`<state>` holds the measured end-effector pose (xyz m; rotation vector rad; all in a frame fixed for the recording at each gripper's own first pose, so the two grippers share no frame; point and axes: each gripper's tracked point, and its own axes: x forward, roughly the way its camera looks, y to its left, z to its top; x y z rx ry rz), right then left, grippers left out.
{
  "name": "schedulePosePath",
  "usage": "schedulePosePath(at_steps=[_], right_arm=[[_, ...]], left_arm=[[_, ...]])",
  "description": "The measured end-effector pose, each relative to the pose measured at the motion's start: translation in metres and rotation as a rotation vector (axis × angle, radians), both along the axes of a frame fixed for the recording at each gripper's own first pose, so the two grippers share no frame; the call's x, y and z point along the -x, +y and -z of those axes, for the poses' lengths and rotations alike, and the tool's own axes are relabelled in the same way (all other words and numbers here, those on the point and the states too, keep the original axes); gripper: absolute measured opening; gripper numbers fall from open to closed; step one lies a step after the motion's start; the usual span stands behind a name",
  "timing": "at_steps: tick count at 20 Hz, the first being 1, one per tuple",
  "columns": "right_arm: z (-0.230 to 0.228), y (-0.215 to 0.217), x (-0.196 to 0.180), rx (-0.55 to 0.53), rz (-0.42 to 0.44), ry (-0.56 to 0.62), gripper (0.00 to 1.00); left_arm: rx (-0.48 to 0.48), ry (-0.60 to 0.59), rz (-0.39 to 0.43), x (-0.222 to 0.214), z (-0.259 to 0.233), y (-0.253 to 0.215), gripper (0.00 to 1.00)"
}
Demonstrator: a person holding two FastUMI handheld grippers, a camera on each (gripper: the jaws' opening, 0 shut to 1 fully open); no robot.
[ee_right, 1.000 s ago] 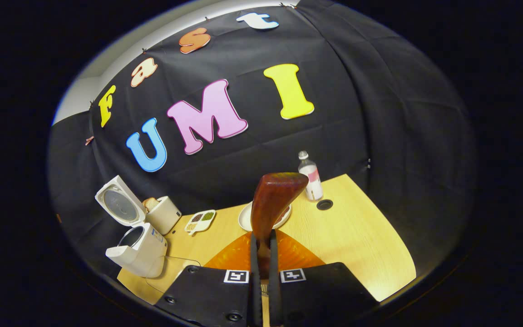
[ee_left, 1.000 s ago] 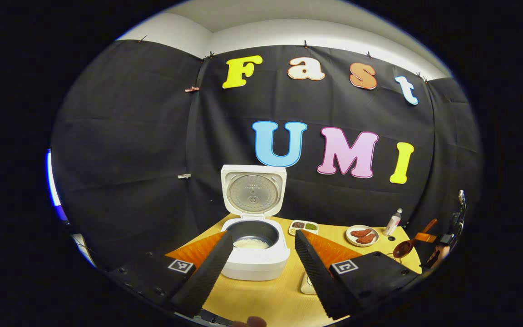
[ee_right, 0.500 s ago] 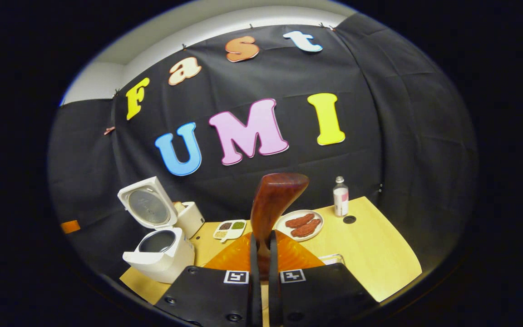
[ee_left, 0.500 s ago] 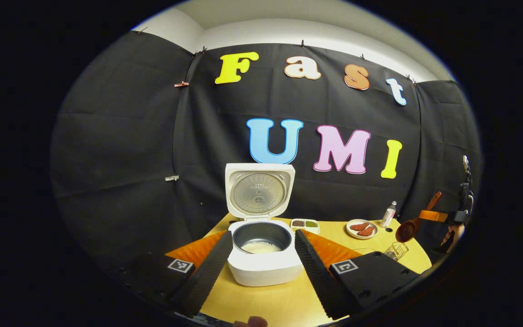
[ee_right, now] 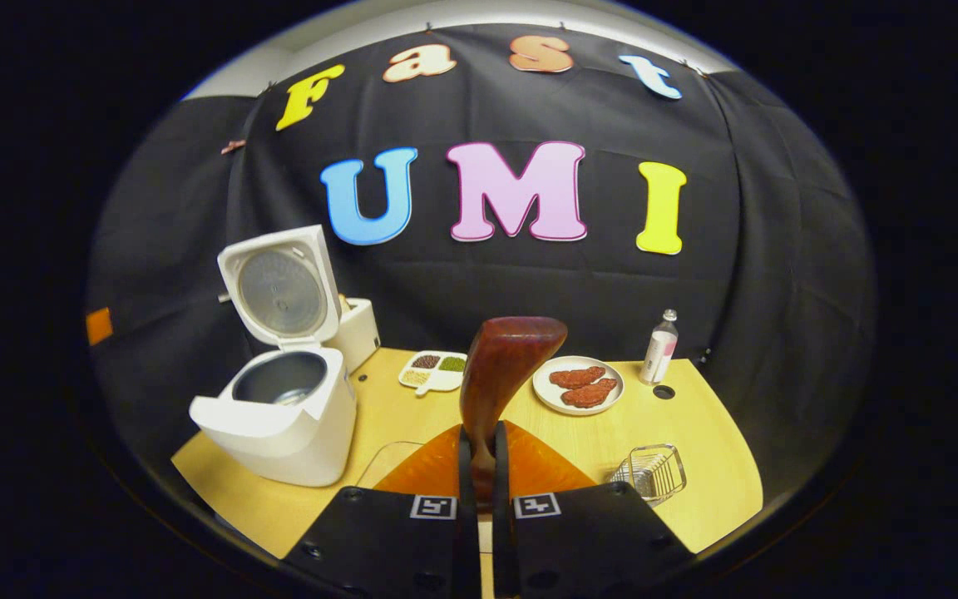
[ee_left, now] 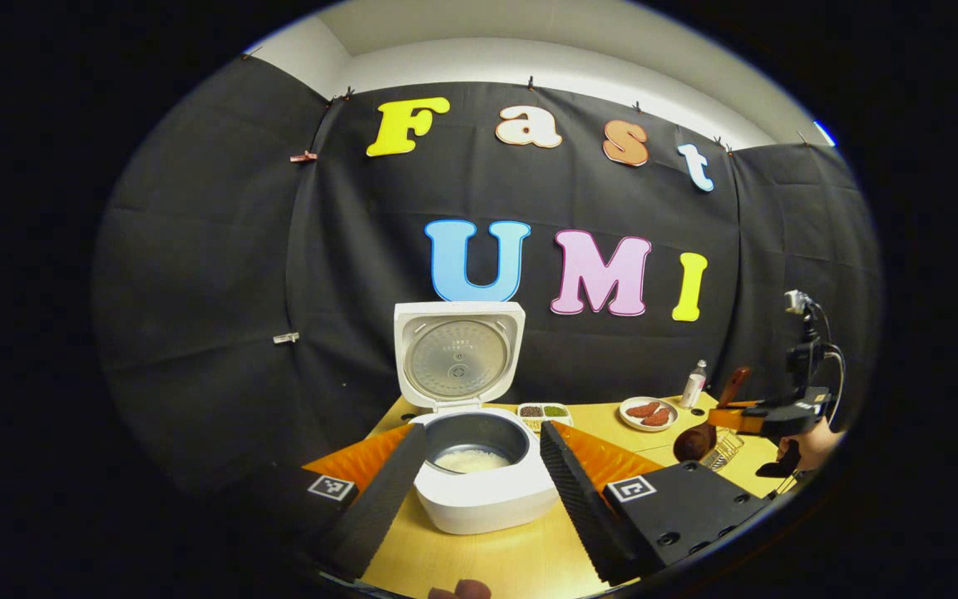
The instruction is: Close the left gripper, press the button to open the rice cooker; take a wooden spoon from the chopstick holder with the right hand, scoop a spoonful of rice and pour it into the rice cooker, then put the wooden spoon back into the chopstick holder.
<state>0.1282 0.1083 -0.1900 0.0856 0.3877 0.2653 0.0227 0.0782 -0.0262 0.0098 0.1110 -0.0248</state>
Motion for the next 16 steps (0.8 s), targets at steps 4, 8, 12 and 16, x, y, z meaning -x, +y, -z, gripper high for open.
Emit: schedulePosePath(at_steps=[4,8,12,16], right_arm=[[0.047,0.013,-0.015,0.169,-0.039,0.053,0.11],[0.09,0.023,-0.021,0.272,-0.058,0.12,0.11],[0.123,0.031,-0.014,0.305,-0.051,0.184,0.11],[0.122,0.065,-0.003,0.048,-0.019,0.254,0.11]], left_arm=[[0.0,0.015,0.017,-0.01,0.009,0.01,0.95],[0.004,0.028,0.025,-0.015,0.015,0.015,0.95],[0.032,0.054,0.025,-0.02,0.027,0.021,0.95],[0.056,0.068,0.012,-0.02,0.038,0.029,0.95]])
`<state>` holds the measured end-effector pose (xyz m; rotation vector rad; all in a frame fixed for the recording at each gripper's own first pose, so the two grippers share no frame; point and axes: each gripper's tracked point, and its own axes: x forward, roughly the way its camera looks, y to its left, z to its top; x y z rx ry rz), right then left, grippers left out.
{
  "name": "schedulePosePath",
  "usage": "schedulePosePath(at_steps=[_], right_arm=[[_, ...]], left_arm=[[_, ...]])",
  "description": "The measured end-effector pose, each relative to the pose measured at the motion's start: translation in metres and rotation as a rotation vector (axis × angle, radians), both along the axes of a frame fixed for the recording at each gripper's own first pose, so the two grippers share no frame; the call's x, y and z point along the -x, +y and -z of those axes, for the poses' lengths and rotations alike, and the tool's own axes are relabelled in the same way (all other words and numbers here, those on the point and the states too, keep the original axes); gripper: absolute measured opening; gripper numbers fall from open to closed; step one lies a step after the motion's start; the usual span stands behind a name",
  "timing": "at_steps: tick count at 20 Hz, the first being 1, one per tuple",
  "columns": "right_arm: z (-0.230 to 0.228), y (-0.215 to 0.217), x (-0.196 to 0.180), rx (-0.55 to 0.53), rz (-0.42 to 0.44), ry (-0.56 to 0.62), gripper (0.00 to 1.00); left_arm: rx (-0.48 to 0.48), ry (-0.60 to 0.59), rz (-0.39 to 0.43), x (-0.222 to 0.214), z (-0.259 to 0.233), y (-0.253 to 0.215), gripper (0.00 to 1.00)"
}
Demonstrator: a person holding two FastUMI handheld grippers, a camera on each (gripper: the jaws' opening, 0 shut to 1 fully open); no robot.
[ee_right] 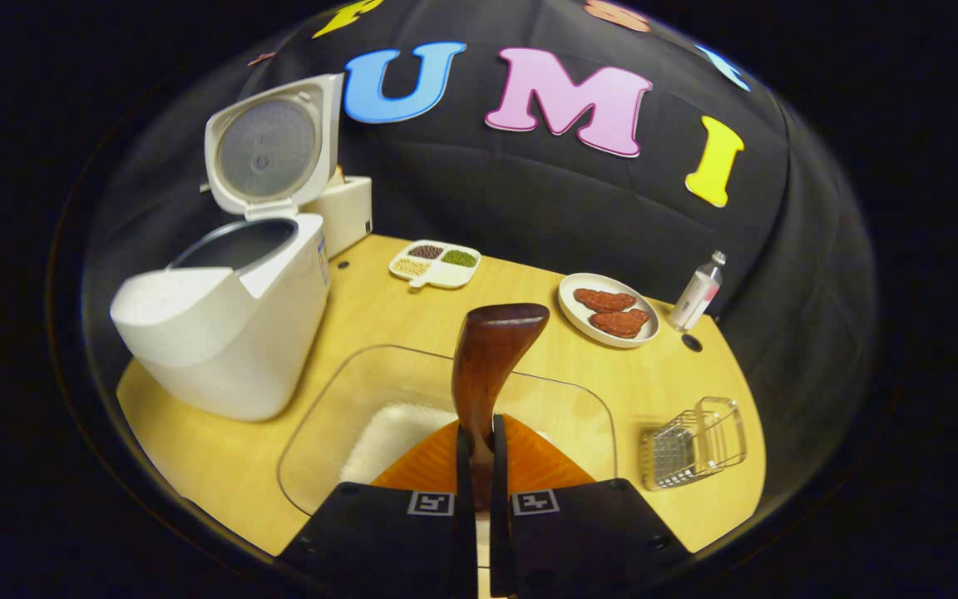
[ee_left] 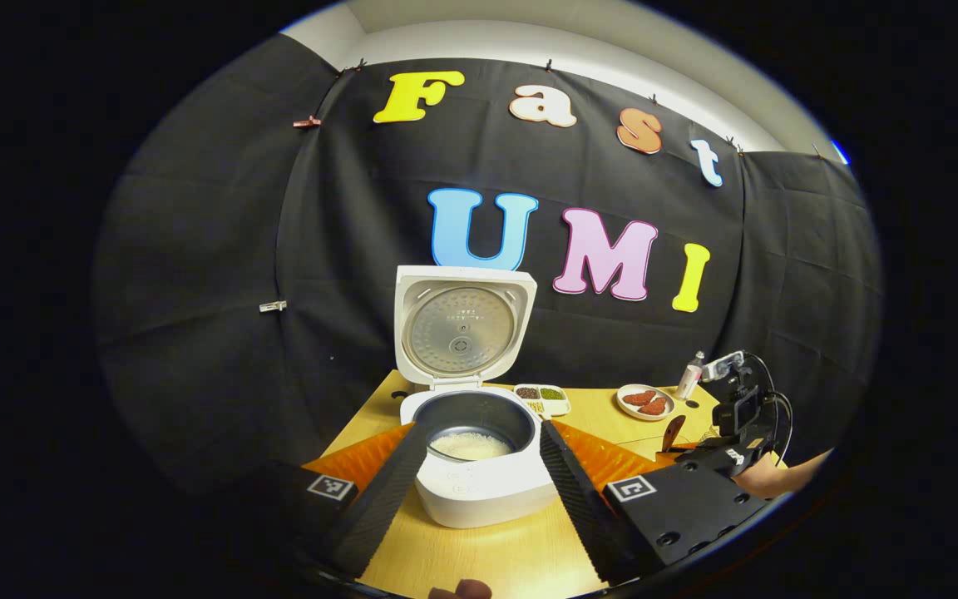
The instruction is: Close the left gripper, press the button to open the rice cooker; take a wooden spoon from the chopstick holder with the right hand, scoop a spoonful of rice and pour it into the rice cooker, then put the wooden spoon back into the chopstick holder.
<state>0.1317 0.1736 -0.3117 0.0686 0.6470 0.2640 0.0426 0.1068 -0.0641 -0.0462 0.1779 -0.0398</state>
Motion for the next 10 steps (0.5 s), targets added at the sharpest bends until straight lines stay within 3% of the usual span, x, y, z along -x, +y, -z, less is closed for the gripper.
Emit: schedulePosePath(at_steps=[4,10], right_arm=[[-0.001,0.009,0.002,-0.252,0.123,0.067,0.11],[0.002,-0.017,0.004,-0.6,0.31,0.15,0.11]], left_arm=[[-0.012,0.006,-0.013,0.002,0.005,0.005,0.95],[-0.01,0.003,-0.031,0.009,0.005,0.008,0.95]])
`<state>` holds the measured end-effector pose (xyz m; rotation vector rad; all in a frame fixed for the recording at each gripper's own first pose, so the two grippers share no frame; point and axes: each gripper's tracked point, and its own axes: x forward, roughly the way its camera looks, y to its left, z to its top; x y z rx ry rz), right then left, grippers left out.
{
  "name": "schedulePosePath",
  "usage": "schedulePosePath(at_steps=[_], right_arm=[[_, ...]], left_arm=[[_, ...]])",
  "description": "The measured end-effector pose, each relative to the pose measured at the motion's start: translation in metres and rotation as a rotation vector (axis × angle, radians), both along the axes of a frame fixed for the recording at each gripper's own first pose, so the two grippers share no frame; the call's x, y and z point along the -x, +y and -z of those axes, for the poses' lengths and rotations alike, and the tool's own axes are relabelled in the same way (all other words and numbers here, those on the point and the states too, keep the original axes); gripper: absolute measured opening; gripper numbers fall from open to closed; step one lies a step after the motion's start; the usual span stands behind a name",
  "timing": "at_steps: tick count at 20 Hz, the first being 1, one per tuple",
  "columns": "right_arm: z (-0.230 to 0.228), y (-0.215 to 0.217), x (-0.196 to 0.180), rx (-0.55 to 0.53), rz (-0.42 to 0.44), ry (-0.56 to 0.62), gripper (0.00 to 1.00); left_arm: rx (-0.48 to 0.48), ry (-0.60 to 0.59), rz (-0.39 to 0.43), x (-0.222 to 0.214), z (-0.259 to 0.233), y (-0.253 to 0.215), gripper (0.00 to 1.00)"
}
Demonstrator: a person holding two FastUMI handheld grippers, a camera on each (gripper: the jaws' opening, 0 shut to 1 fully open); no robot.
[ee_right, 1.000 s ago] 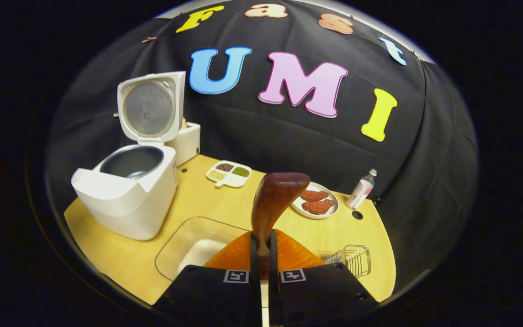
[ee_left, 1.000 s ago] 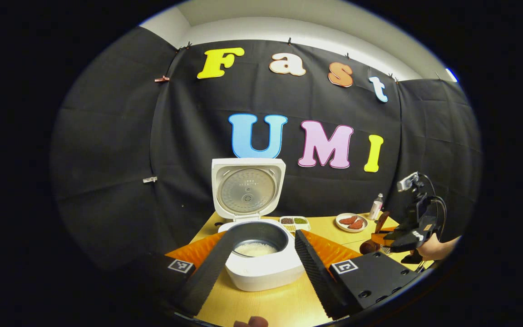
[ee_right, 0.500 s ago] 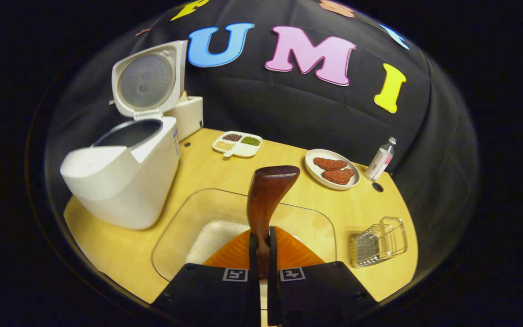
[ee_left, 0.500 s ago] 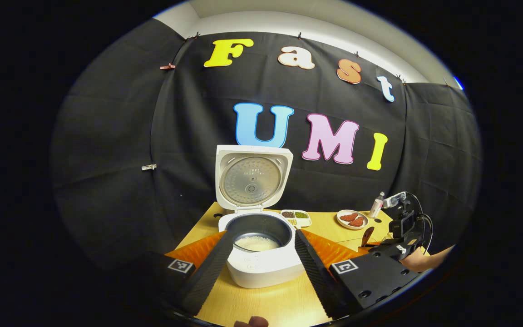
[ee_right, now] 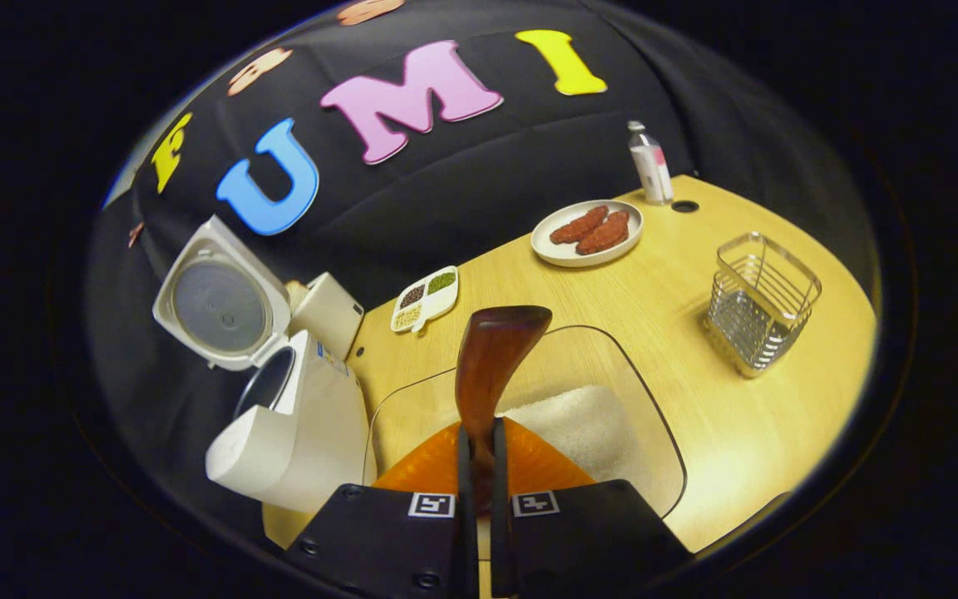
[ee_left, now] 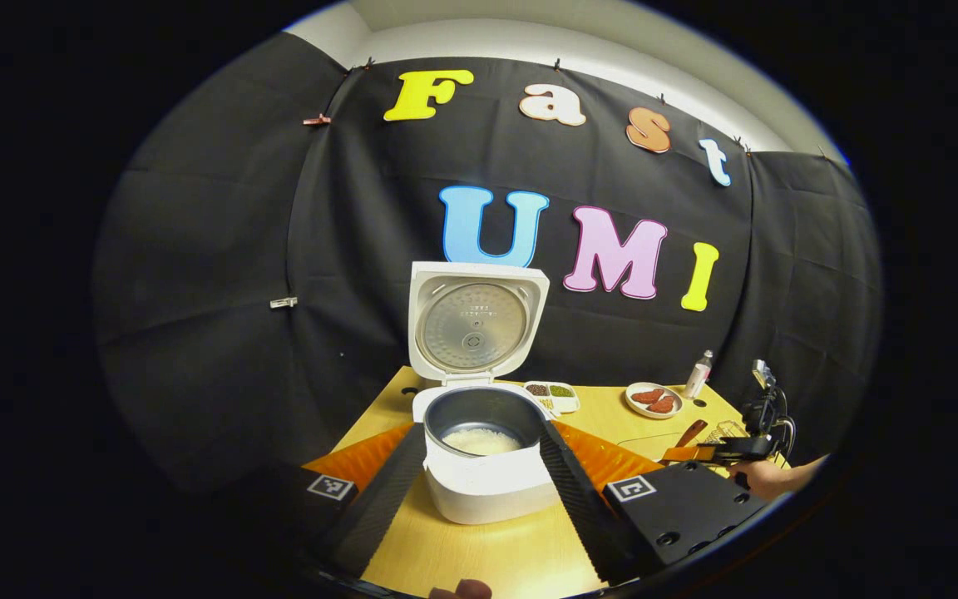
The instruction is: Close the left gripper, press the button to open the rice cooker; take a wooden spoon from the chopstick holder with the right hand, scoop a spoonful of rice and pour it into the rice cooker, then put the wooden spoon back into the chopstick holder.
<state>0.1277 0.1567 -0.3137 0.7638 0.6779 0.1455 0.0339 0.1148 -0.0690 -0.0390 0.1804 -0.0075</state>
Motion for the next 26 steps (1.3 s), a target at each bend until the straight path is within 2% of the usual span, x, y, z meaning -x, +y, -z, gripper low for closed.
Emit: schedulePosePath(at_steps=[4,9,18,22,26], right_arm=[[-0.012,-0.025,-0.002,-0.179,0.129,-0.017,0.1],[-0.027,-0.048,0.0,-0.265,0.196,-0.043,0.1],[-0.066,-0.067,0.006,-0.383,0.229,-0.063,0.11],[-0.104,-0.059,0.006,-0.47,0.225,-0.087,0.1],[-0.15,-0.032,0.002,-0.572,0.205,-0.108,0.1]], left_arm=[[0.002,-0.001,-0.011,0.005,-0.002,0.0,0.95],[-0.003,-0.004,-0.018,0.012,-0.002,-0.003,0.95],[-0.013,-0.017,-0.024,0.029,-0.005,-0.008,0.95],[-0.017,-0.017,-0.028,0.035,-0.005,-0.006,0.95],[-0.005,-0.015,-0.046,0.043,-0.001,0.0,0.95]])
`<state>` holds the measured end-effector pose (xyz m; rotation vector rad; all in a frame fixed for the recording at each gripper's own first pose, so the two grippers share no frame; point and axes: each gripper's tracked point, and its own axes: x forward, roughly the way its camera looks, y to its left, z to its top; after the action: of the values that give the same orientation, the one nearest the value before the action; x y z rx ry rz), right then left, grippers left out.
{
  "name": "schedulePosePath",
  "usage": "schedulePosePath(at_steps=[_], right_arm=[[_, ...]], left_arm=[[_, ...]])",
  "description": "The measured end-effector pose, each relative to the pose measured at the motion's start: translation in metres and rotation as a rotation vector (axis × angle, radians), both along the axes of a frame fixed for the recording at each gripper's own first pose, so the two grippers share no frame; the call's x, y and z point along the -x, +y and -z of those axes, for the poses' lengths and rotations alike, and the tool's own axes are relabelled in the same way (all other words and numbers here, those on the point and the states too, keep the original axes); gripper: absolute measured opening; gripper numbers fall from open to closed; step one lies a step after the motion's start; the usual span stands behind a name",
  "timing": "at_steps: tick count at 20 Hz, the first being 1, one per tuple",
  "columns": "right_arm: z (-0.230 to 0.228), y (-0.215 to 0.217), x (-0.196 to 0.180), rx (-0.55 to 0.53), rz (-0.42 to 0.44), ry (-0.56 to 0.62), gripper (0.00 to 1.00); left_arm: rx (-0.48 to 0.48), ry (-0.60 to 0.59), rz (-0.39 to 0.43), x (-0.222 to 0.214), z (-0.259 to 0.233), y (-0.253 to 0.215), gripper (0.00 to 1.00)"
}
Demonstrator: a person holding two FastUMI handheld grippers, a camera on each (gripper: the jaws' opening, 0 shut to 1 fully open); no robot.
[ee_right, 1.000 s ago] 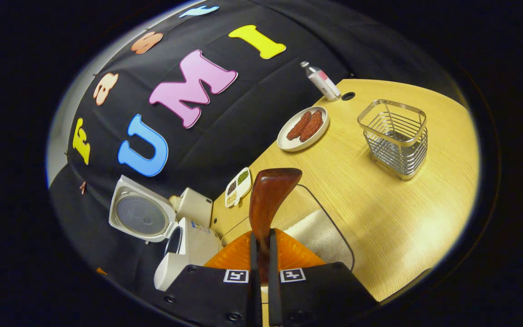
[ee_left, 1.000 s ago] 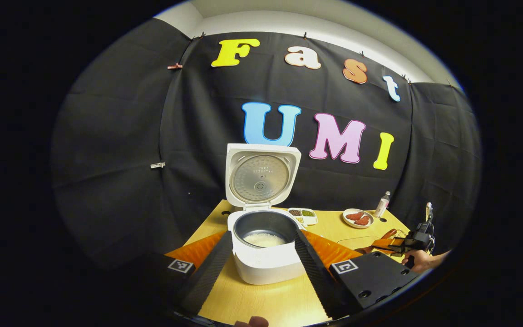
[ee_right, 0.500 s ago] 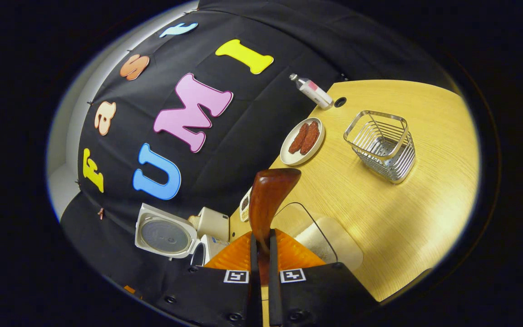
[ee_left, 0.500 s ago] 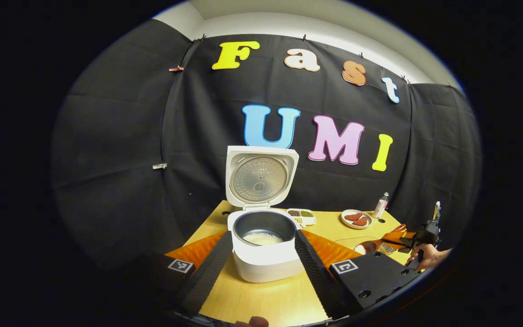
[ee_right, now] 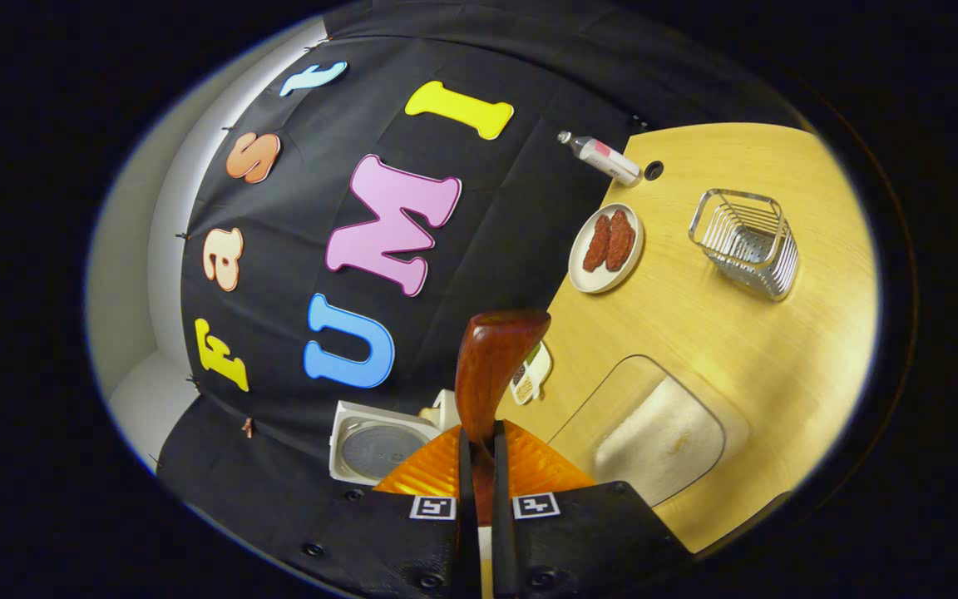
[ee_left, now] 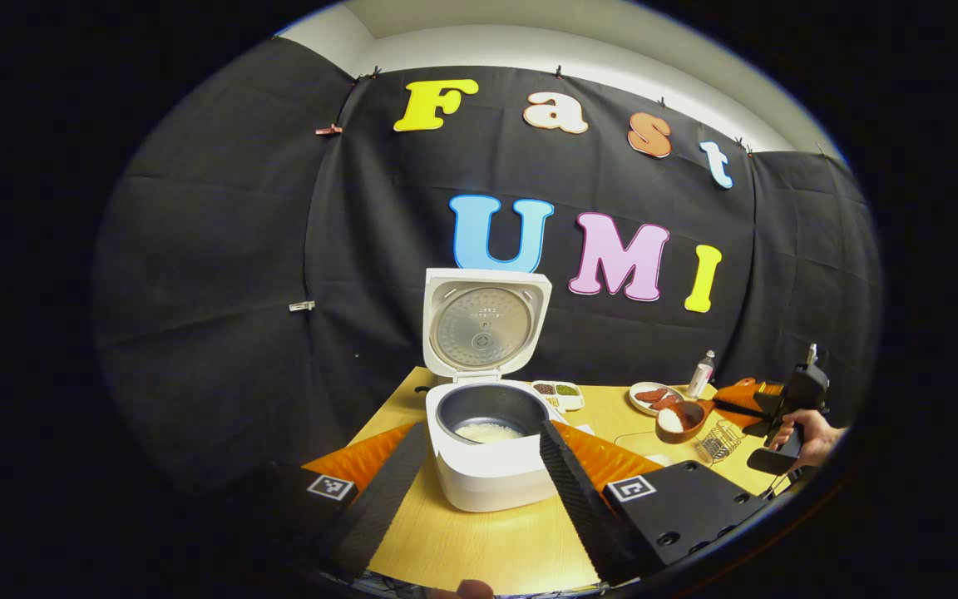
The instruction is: Close the left gripper, press the button to open the rice cooker; take a wooden spoon from the chopstick holder with the right hand, scoop a spoonful of rice and pour it into the rice cooker, then put the wooden spoon back into the chopstick holder.
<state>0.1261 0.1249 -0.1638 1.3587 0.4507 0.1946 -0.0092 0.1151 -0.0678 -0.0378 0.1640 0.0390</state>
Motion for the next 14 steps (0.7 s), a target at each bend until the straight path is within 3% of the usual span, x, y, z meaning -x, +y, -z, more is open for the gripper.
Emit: schedulePosePath(at_steps=[7,14], right_arm=[[-0.06,0.074,-0.009,-0.061,-0.071,-0.053,0.1],[-0.085,0.157,-0.031,-0.125,-0.142,-0.035,0.1]], left_arm=[[0.01,0.001,-0.05,0.015,0.004,0.025,0.95],[0.039,0.003,-0.091,0.025,0.009,0.043,0.95]])
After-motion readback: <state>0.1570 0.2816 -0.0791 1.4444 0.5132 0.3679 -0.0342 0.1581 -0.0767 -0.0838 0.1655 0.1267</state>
